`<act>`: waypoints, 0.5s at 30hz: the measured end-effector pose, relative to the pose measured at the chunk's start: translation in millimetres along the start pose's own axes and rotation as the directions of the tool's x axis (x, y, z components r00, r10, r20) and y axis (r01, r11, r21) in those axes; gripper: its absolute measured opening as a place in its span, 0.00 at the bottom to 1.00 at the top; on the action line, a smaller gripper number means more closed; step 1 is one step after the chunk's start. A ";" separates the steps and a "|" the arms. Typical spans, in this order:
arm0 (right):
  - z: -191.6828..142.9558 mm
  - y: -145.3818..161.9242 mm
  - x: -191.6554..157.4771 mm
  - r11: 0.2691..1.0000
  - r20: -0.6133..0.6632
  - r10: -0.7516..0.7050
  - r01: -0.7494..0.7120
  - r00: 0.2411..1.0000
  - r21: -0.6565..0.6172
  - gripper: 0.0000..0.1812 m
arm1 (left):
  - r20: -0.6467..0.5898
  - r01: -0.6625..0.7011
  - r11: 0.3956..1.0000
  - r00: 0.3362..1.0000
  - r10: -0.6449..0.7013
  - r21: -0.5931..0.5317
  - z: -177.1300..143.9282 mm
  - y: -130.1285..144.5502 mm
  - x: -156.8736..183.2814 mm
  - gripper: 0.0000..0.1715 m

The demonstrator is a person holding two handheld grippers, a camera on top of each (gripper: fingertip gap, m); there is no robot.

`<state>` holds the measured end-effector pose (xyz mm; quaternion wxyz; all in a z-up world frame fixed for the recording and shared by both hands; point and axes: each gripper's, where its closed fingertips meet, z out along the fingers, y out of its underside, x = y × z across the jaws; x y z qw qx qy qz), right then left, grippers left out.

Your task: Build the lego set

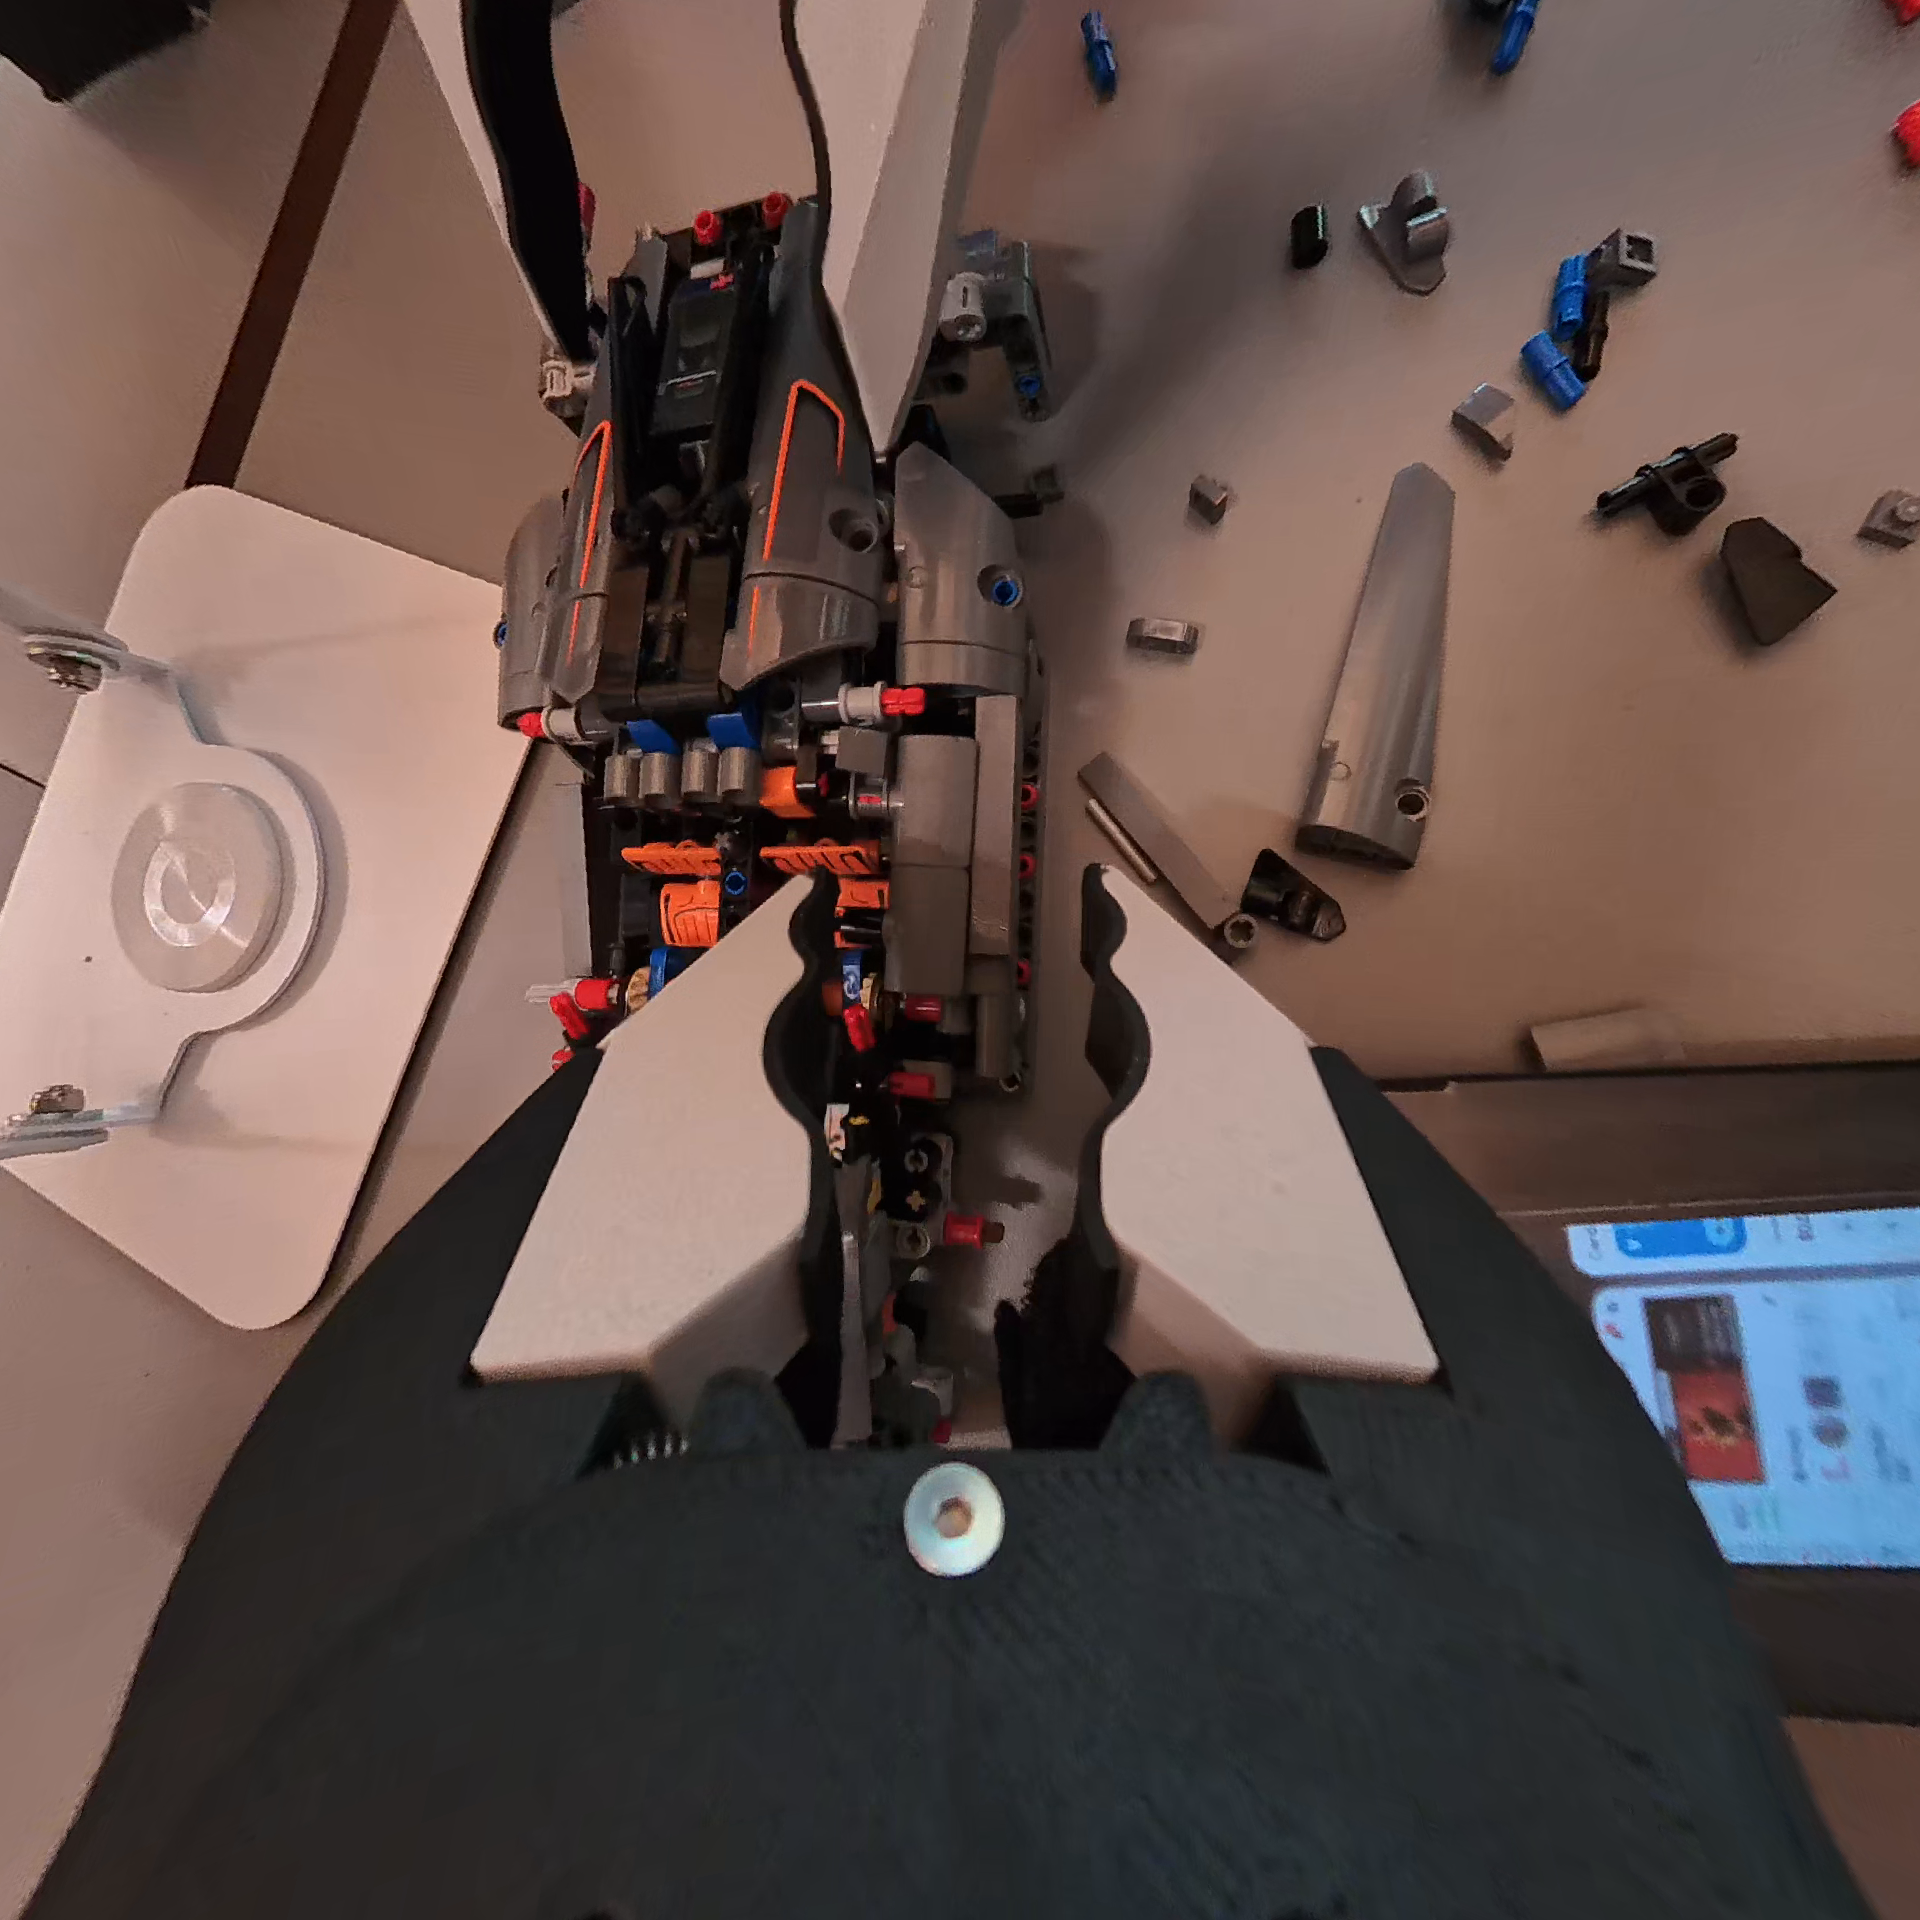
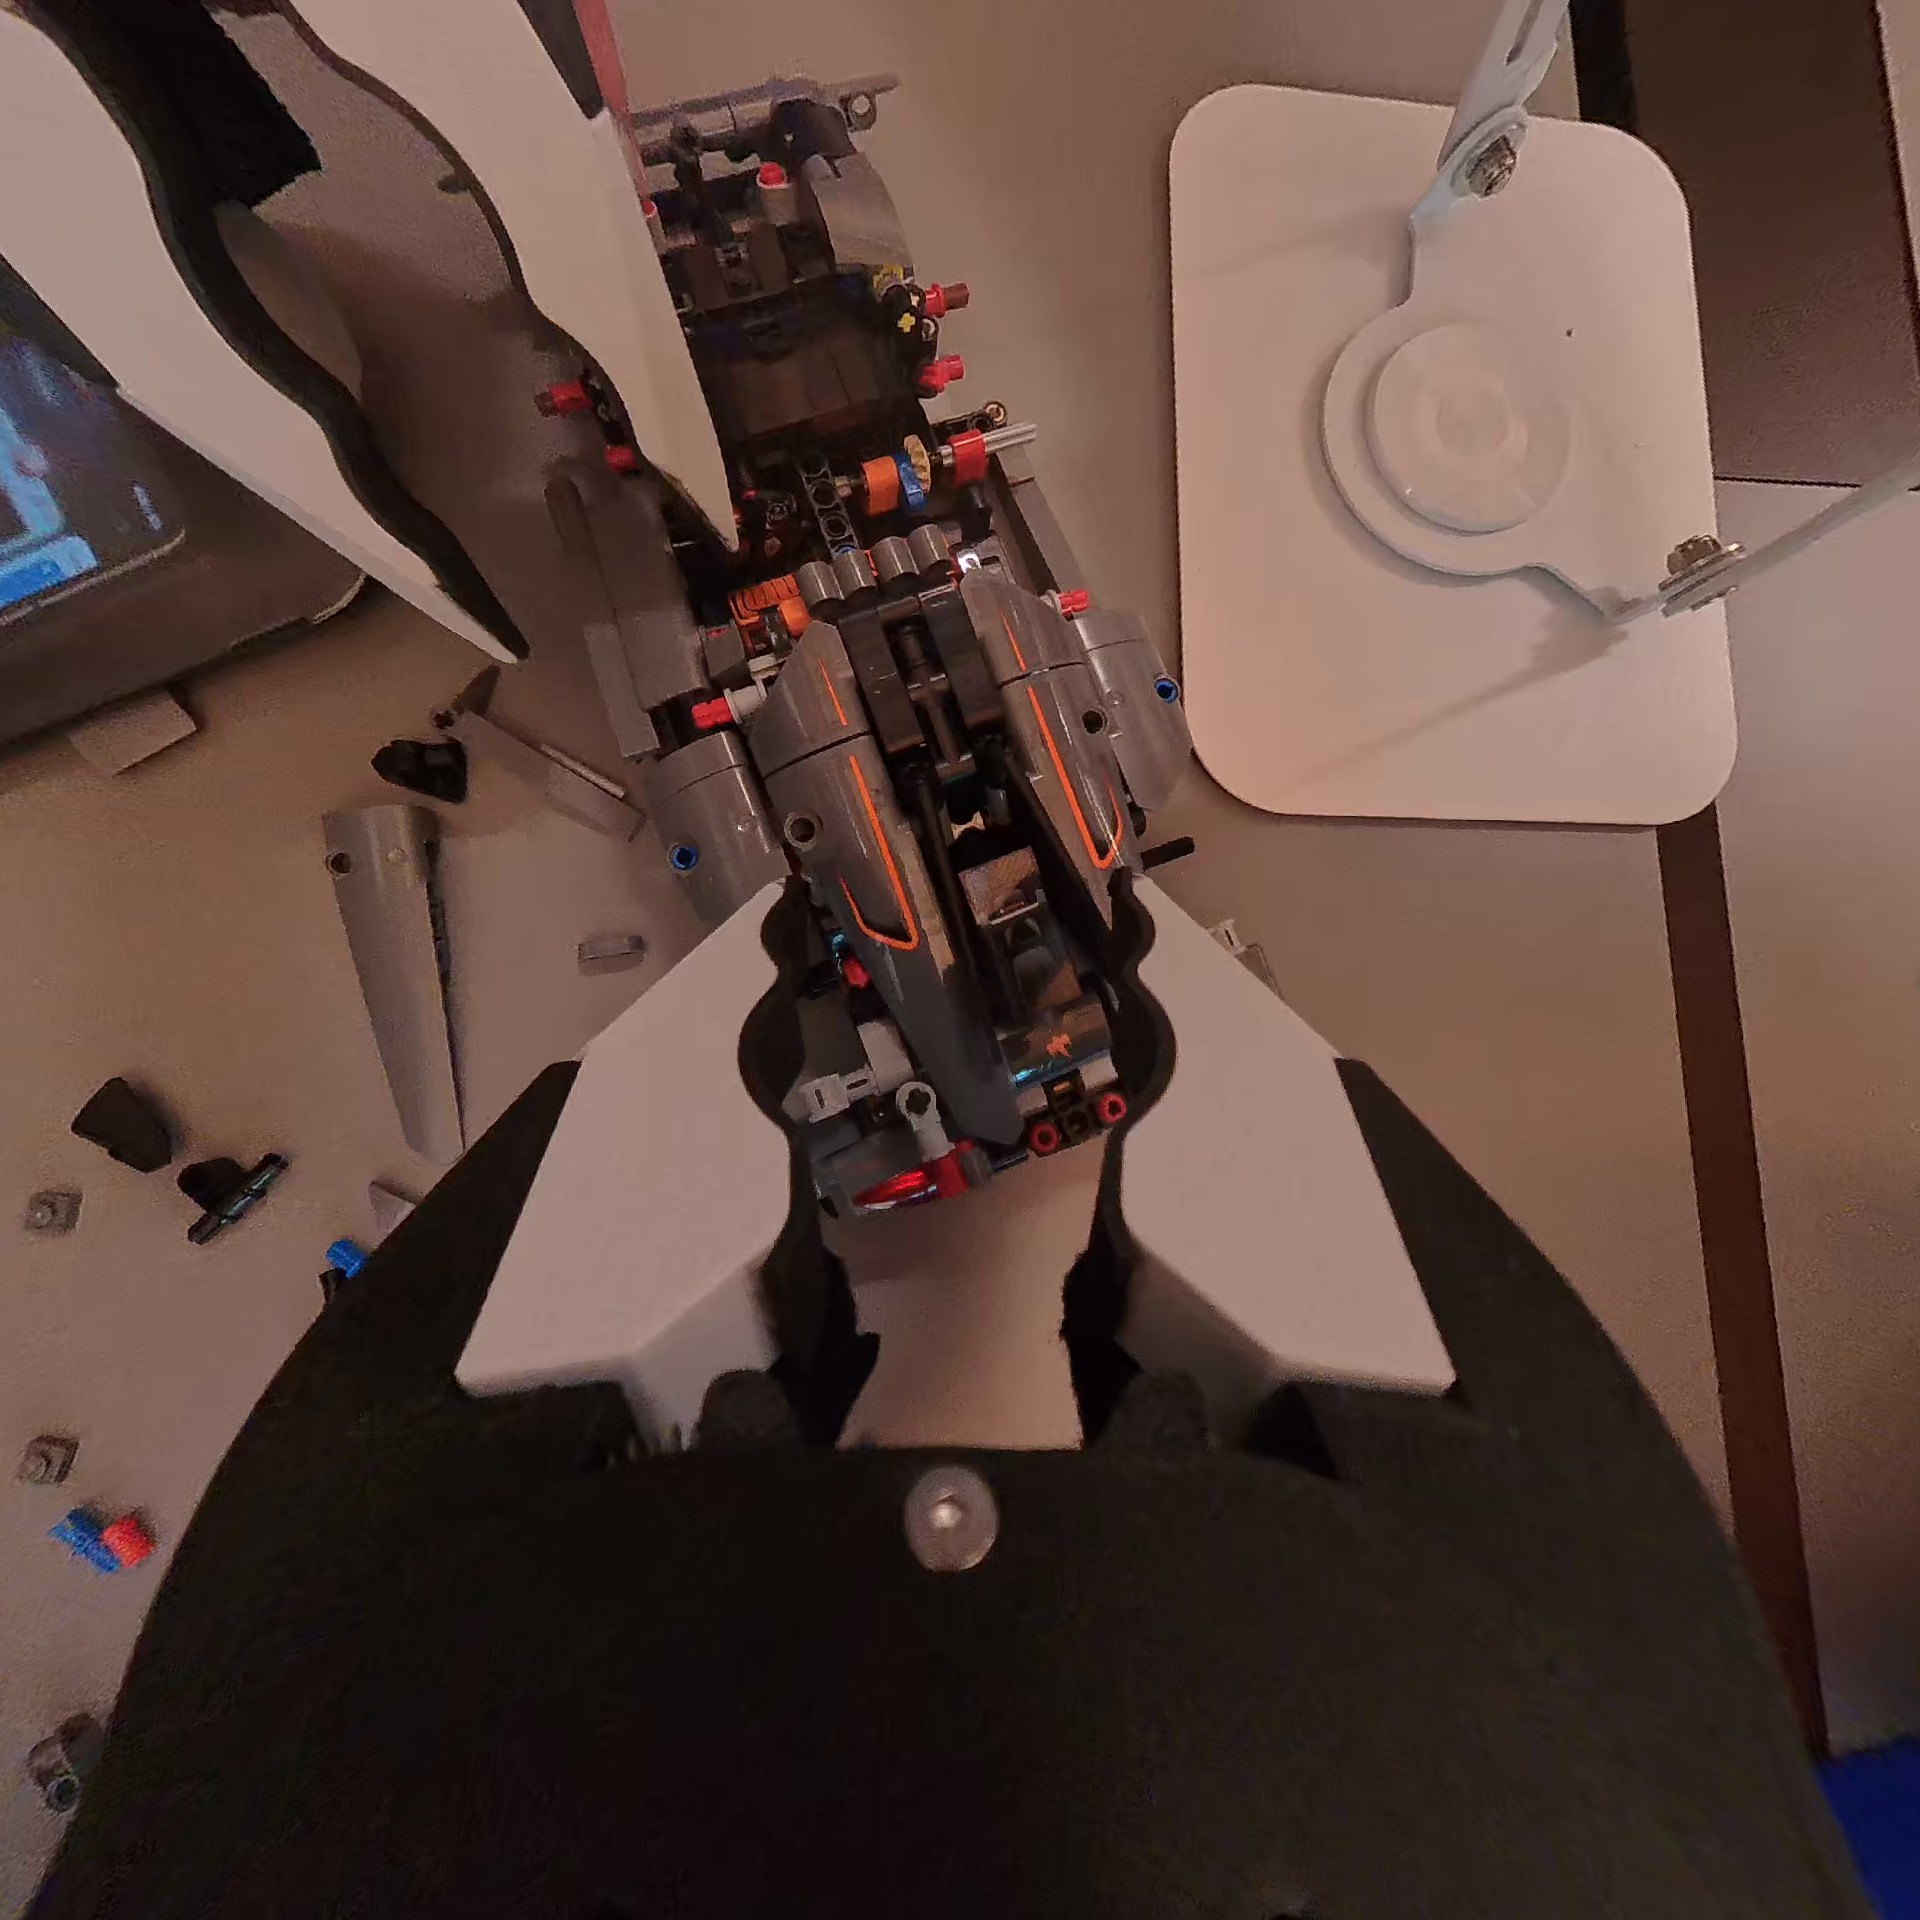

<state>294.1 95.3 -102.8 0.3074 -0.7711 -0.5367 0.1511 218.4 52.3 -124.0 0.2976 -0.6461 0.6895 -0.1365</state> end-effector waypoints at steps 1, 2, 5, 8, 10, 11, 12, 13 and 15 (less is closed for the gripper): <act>-0.6 0.1 0.7 1.000 0.000 0.006 -0.006 1.000 0.004 0.31 | -0.003 -0.001 1.000 1.000 0.001 0.007 -0.6 0.8 0.6 0.27; -0.8 0.1 1.1 1.000 0.001 0.011 -0.011 1.000 0.007 0.31 | -0.006 0.000 1.000 1.000 0.000 0.012 -1.0 1.6 1.1 0.27; 1.3 0.4 0.5 1.000 0.012 0.023 -0.023 1.000 0.011 0.31 | -0.011 -0.032 0.999 0.999 0.032 0.026 0.9 -0.2 5.3 0.27; 7.0 3.0 -1.1 1.000 0.017 0.020 -0.020 1.000 -0.004 0.31 | 0.003 -0.069 0.997 0.998 0.069 -0.019 9.9 4.7 3.8 0.24; 9.8 2.9 -1.7 1.000 0.017 0.021 -0.021 1.000 -0.005 0.32 | -0.019 -0.077 0.997 0.997 0.077 -0.014 15.0 3.2 6.4 0.23; 10.1 2.5 -1.7 1.000 0.017 0.021 -0.021 1.000 -0.003 0.32 | -0.011 -0.087 0.996 0.996 0.086 -0.016 16.9 3.2 5.0 0.21; 10.0 2.4 -1.5 1.000 0.016 0.022 -0.022 1.000 -0.003 0.32 | 0.003 -0.089 0.996 0.996 0.089 -0.016 17.5 2.9 1.9 0.17; 9.9 2.5 -1.2 1.000 0.014 0.022 -0.022 1.000 -0.002 0.32 | 0.005 -0.088 0.996 0.996 0.088 -0.013 17.2 2.4 0.2 0.14; 9.7 2.8 -0.6 1.000 0.016 0.027 -0.027 0.999 0.002 0.31 | -0.002 -0.104 0.995 0.995 0.104 -0.004 16.4 2.0 0.5 0.14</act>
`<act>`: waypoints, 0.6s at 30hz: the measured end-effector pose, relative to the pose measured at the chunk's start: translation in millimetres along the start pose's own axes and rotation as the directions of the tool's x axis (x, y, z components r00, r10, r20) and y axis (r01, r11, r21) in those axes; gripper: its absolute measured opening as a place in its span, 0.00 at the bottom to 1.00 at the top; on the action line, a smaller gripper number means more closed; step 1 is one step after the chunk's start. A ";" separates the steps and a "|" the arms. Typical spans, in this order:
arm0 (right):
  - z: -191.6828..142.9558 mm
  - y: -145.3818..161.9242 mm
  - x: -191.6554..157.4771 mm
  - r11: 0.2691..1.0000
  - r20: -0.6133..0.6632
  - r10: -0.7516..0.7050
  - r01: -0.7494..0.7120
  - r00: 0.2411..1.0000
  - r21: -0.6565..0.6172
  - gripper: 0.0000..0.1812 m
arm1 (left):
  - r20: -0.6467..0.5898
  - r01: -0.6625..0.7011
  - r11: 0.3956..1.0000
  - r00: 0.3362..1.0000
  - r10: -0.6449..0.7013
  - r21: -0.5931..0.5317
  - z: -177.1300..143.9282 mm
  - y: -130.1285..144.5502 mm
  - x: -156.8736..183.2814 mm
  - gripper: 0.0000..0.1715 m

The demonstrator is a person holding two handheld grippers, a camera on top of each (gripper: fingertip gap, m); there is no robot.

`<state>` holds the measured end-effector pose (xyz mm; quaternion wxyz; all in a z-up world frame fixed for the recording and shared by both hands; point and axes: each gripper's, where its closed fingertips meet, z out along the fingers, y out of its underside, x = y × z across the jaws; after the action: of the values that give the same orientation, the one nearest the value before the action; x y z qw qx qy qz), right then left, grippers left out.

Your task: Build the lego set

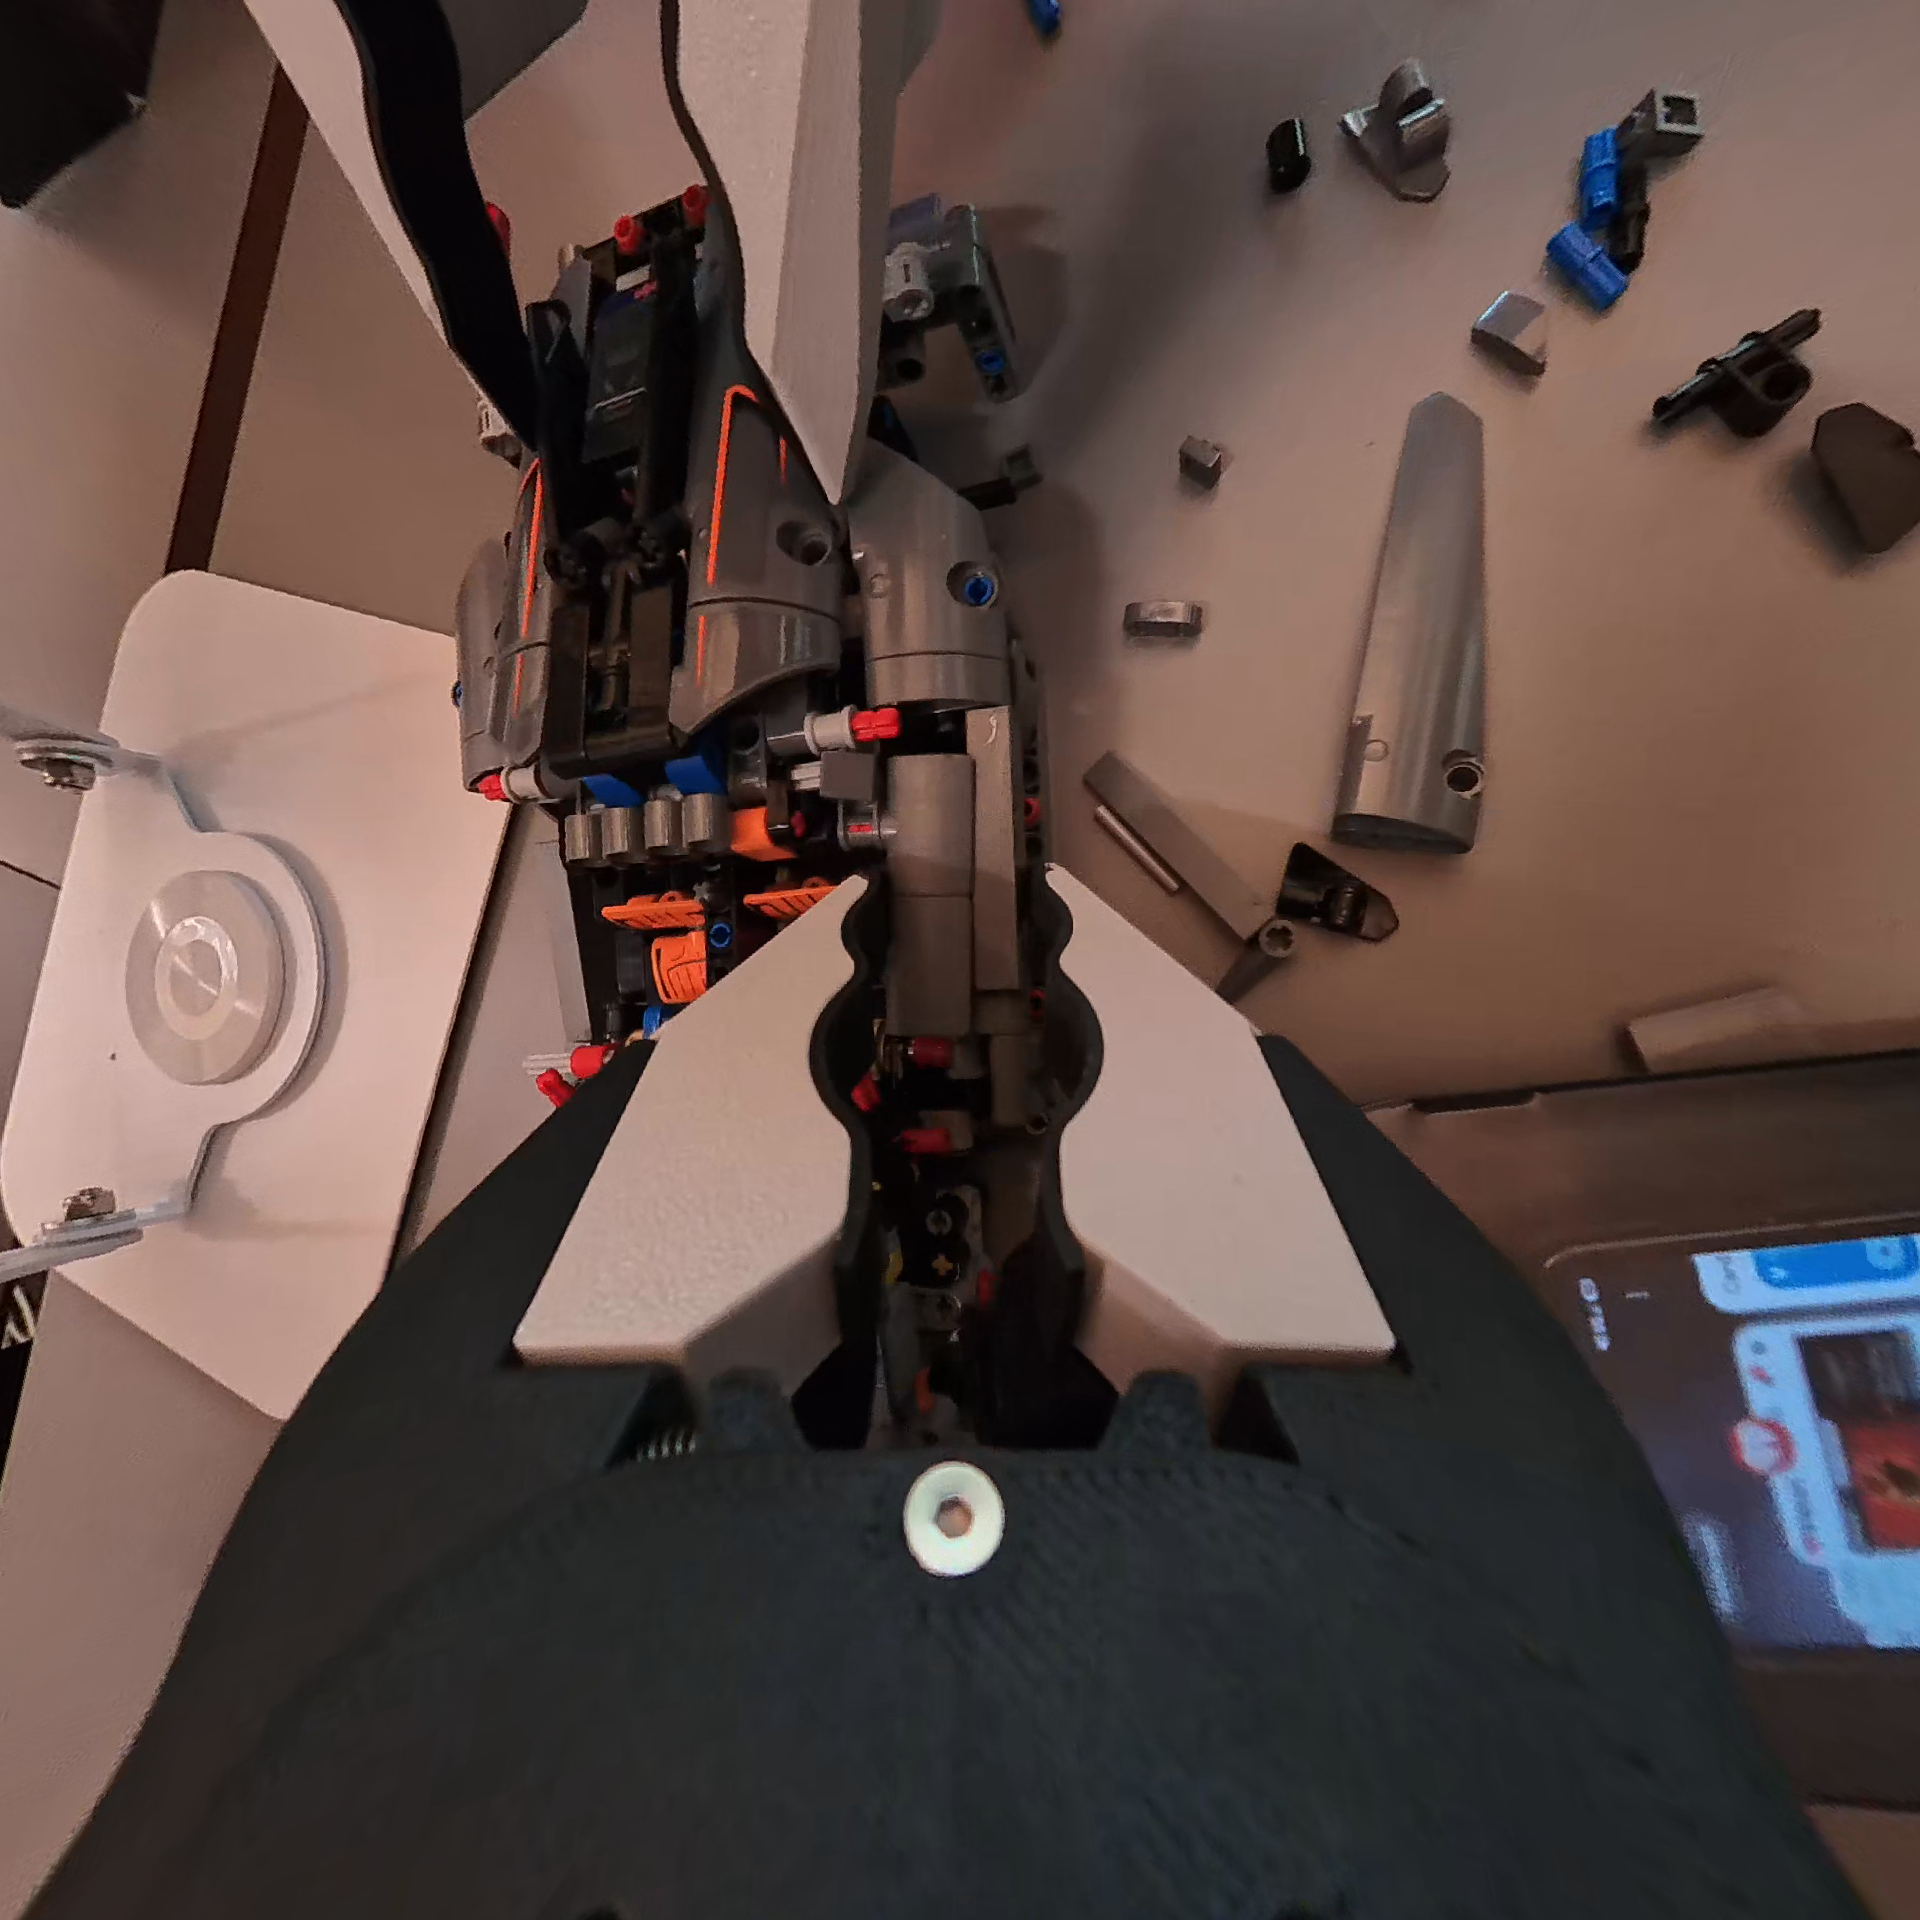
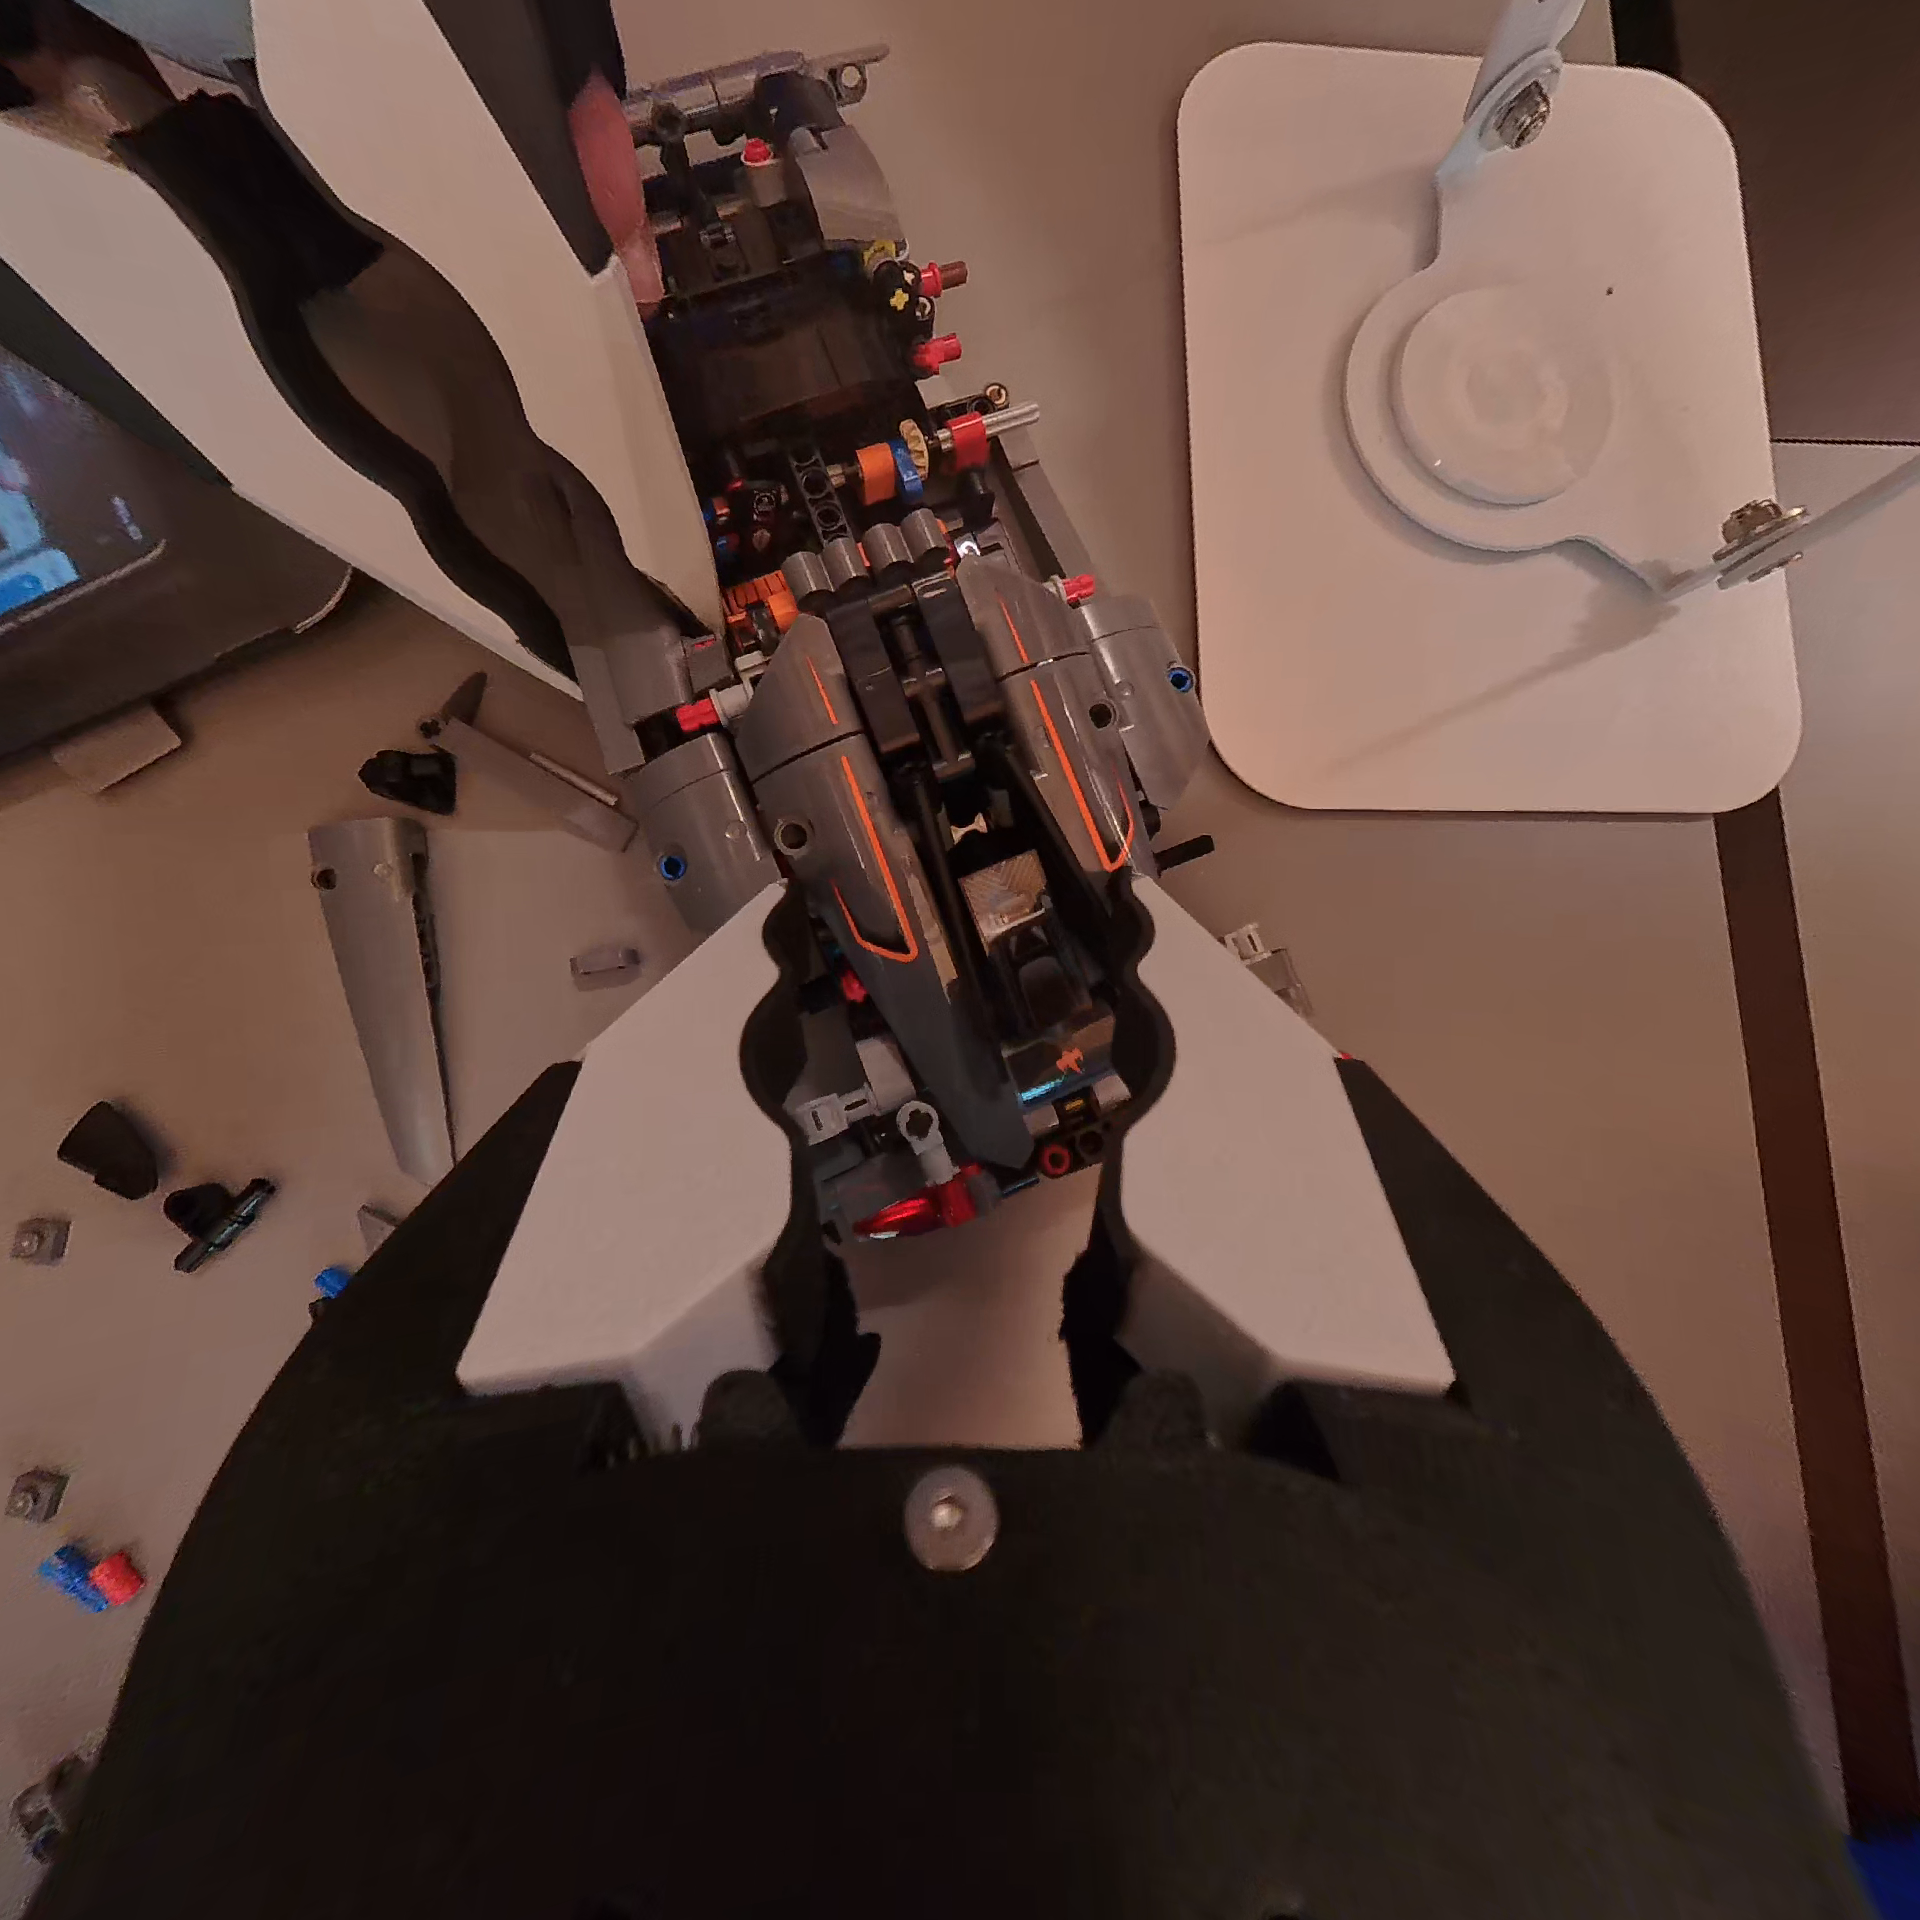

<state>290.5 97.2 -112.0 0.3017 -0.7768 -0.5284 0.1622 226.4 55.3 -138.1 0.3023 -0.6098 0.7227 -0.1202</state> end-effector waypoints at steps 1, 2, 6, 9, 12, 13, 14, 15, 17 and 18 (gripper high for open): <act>0.1 0.3 0.4 1.000 0.000 0.001 -0.001 1.000 0.000 0.31 | 0.000 -0.010 1.000 1.000 0.010 0.004 0.0 -0.2 0.5 0.14; 0.2 0.5 0.5 1.000 0.002 0.004 -0.004 1.000 0.000 0.31 | 0.001 -0.021 1.000 1.000 0.021 0.008 0.1 -0.5 1.4 0.14; 0.4 1.4 -0.3 1.000 0.016 0.012 -0.012 1.000 0.001 0.32 | -0.016 -0.062 0.998 0.998 0.062 0.019 -0.4 -2.4 6.8 0.14; 0.7 1.2 -0.6 1.000 0.019 0.015 -0.015 1.000 0.004 0.32 | -0.031 -0.068 0.997 0.997 0.069 0.034 -0.9 -2.6 7.7 0.14; 0.8 1.2 -1.2 1.000 0.023 0.017 -0.017 1.000 0.004 0.32 | -0.042 -0.064 0.997 0.997 0.066 0.051 -1.0 -2.9 8.3 0.14; 0.8 1.1 -1.4 1.000 0.023 0.016 -0.016 1.000 0.005 0.32 | -0.046 -0.059 0.997 0.997 0.061 0.052 -1.2 -3.0 8.7 0.14; 0.8 1.0 -1.5 1.000 0.023 0.015 -0.015 1.000 0.005 0.32 | -0.043 -0.053 0.997 0.998 0.055 0.048 -1.3 -3.0 8.5 0.14; 0.8 1.0 -1.5 1.000 0.022 0.015 -0.015 1.000 0.004 0.32 | -0.036 -0.053 0.998 0.998 0.054 0.043 -1.1 -3.0 8.1 0.14; 0.8 1.0 -1.6 1.000 0.023 0.016 -0.016 1.000 0.005 0.32 | -0.022 -0.049 0.998 0.999 0.050 0.038 -0.6 -2.9 7.6 0.14; 0.8 1.0 -1.6 1.000 0.023 0.016 -0.016 1.000 0.006 0.32 | -0.022 -0.039 0.998 0.999 0.039 0.040 -1.0 -3.0 7.4 0.14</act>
<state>290.2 95.7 -113.4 0.2966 -0.7783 -0.5250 0.1752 227.8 47.4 -137.8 0.3084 -0.5881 0.7353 -0.1354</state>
